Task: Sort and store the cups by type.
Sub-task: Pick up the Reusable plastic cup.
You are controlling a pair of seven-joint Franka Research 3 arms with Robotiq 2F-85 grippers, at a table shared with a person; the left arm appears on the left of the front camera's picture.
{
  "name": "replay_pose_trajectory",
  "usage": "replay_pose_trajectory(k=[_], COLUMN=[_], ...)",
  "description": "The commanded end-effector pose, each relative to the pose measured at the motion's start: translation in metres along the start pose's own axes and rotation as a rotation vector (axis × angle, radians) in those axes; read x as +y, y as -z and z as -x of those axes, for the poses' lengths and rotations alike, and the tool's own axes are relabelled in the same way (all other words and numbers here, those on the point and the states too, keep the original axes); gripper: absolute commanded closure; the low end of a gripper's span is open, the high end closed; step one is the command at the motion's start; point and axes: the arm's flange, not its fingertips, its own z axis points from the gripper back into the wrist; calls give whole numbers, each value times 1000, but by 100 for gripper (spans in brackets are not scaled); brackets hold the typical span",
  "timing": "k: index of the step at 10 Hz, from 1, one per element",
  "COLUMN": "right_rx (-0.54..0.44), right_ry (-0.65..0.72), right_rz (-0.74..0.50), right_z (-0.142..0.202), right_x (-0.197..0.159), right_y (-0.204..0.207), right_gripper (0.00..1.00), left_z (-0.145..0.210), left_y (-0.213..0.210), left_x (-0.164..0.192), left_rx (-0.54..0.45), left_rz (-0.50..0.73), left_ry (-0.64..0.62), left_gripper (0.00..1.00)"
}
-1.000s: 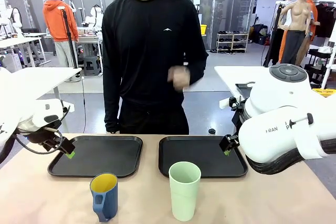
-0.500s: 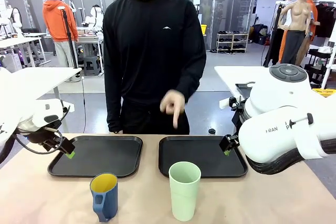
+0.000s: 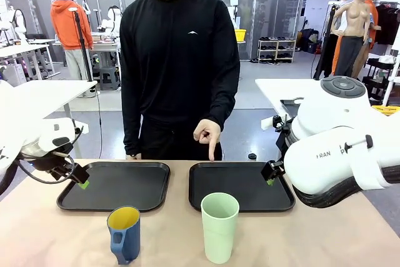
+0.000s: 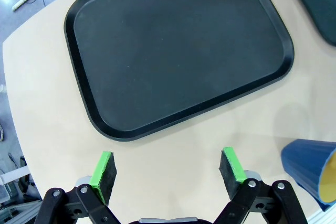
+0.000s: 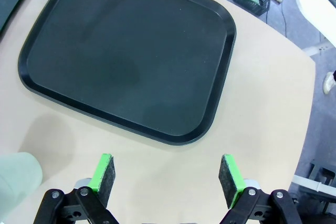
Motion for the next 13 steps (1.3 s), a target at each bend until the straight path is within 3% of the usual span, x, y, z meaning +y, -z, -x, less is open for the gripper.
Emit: replay_pose_trajectory(k=[1, 13], right_rx=[0, 0], right_ry=[0, 0], right_rz=[0, 0], right_z=[0, 0], right_x=[0, 0], right_y=[0, 0], right_gripper=[0, 0], left_z=[1, 1], left_y=[-1, -1], left_x=[1, 1], left_rx=[5, 5], left_rz=[2, 2], left_ry=[-2, -2], left_gripper=[0, 0])
